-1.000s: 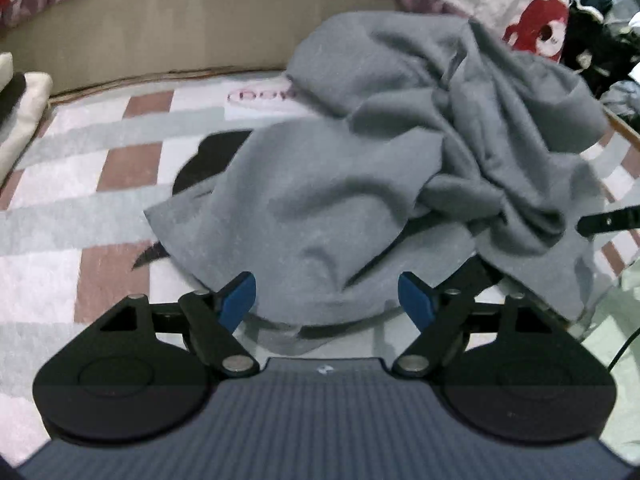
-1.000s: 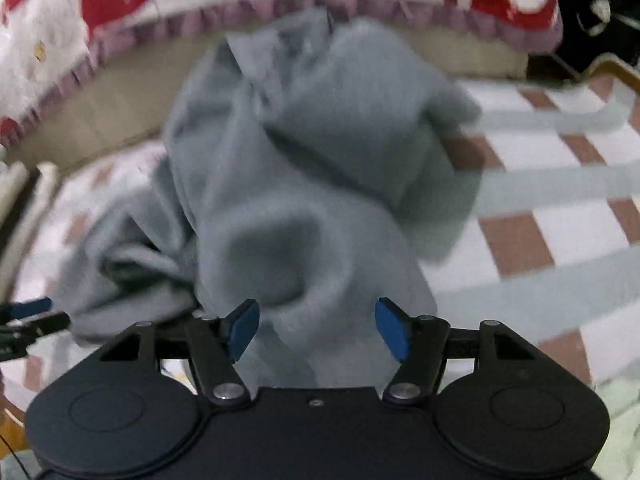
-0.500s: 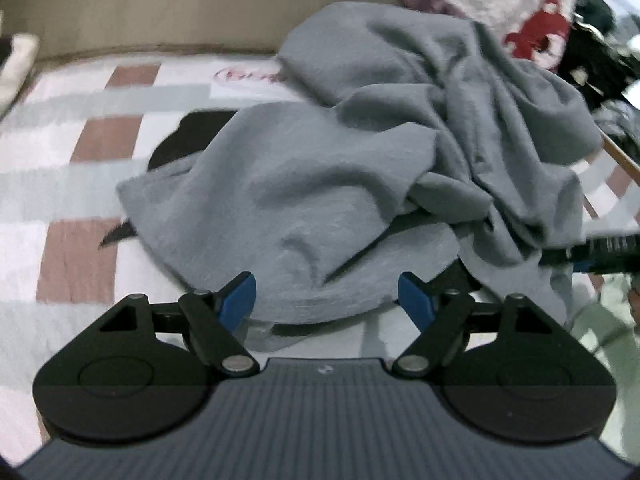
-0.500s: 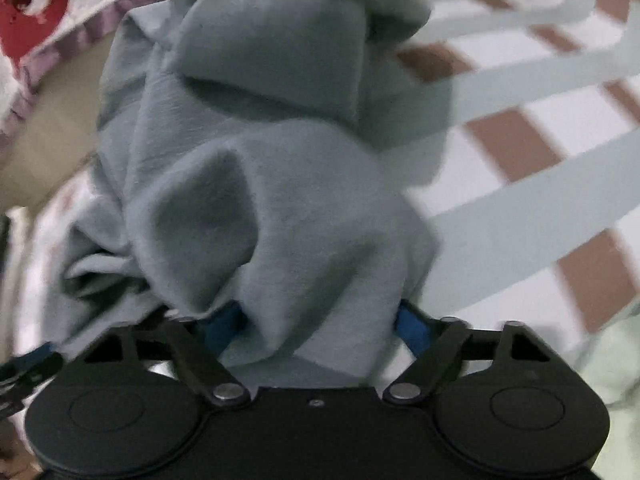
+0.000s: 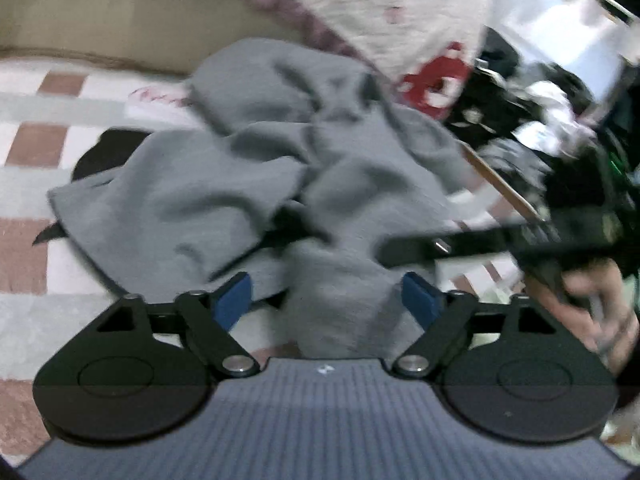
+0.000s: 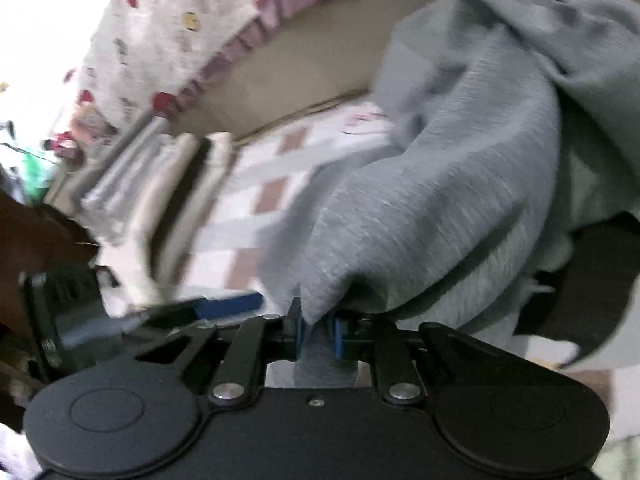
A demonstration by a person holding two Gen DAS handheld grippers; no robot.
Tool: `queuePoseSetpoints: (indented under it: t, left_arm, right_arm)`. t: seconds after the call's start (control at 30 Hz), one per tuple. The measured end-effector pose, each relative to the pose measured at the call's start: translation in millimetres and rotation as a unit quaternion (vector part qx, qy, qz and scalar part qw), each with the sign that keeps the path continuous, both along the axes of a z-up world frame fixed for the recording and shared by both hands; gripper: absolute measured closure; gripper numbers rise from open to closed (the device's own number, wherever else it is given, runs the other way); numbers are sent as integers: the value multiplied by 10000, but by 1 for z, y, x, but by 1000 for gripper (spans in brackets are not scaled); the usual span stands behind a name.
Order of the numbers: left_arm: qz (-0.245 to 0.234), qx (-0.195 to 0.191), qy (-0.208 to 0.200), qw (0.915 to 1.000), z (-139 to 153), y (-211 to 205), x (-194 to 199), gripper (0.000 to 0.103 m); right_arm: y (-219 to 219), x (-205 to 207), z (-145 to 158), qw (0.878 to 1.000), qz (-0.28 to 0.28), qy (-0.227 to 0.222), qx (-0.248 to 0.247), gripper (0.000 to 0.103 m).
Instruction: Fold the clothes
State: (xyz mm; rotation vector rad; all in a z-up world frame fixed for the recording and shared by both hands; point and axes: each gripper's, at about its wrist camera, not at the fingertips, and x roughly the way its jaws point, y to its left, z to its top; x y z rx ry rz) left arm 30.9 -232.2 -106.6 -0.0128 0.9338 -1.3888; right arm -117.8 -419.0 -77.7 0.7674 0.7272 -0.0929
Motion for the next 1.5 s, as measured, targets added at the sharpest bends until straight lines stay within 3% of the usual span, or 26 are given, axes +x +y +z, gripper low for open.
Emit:
queuePoseSetpoints:
  t: [0.07, 0.13, 0.3, 0.4, 0.47, 0.53, 0.57, 0.63, 0.73, 0.83, 0.97, 1.07, 1.13, 1.2, 1.27, 1.33, 1.37, 1.5]
  left_arm:
    - [-137, -99, -127, 9998, 4, 1, -7, 14]
    - [-93, -141, -75, 9998, 0, -4, -8, 7]
    - [97, 261, -44, 9996, -19, -13, -5, 6]
    - [571, 310, 513, 9966, -34, -13, 12, 6]
    - [684, 284, 912, 9931, -39, -13, 22, 21]
    - [616, 169, 495, 9967, -27, -13, 17, 75]
    - [613, 171, 205, 9978, -20, -13, 14, 83]
    - [729, 221, -279, 9967, -6, -12, 8, 88]
    - [1212, 278, -431, 9913, 6, -3, 16, 93]
    - [1787, 504, -1005, 9775, 11, 5, 27, 96]
    - [2333, 435, -1137, 9647, 29, 24, 47, 97]
    - [2732, 400, -1825, 9436, 52, 41, 55, 97]
    - [2999, 339, -1909, 9341, 66, 52, 62, 97]
    - [3290, 329, -2013, 9220, 76, 64, 70, 97]
    - [3620, 383, -2420, 8994, 83, 76, 70, 97]
    - [3962, 478, -2976, 8673, 86, 90, 61, 97]
    - [4089, 522, -2989, 8607, 85, 98, 61, 97]
    - [4515, 743, -2606, 8501, 81, 129, 68, 97]
  right_arm:
    - [4, 10, 3, 9997, 143, -81, 171, 86]
    - [7, 20, 5, 9989, 282, -156, 350, 86]
    - [16, 33, 13, 9961, 566, -302, 601, 86]
    - [20, 37, 14, 9946, 673, -337, 709, 86]
    - [23, 39, 15, 9939, 714, -413, 737, 86]
    - [25, 40, 18, 9934, 713, -491, 758, 86]
    - [25, 40, 18, 9932, 710, -515, 771, 86]
    - [25, 40, 20, 9930, 681, -564, 783, 86]
    - [20, 37, 24, 9925, 512, -669, 888, 76]
    - [12, 31, 26, 9956, 288, -657, 603, 61]
    - [2, 18, 18, 9983, -254, -36, -521, 59]
    - [-8, 5, 13, 9909, -582, 353, -1162, 59]
    - [-15, -3, 14, 9825, -784, 552, -1599, 57]
    - [-23, -11, 16, 9725, -968, 672, -2011, 47]
    - [-30, -17, 17, 9619, -1118, 799, -2363, 42]
    - [-39, -26, 15, 9546, -1280, 950, -2516, 36]
    - [-41, -31, 13, 9517, -1377, 1034, -2541, 34]
    - [-62, -58, -7, 9500, -1895, 1314, -2104, 34]
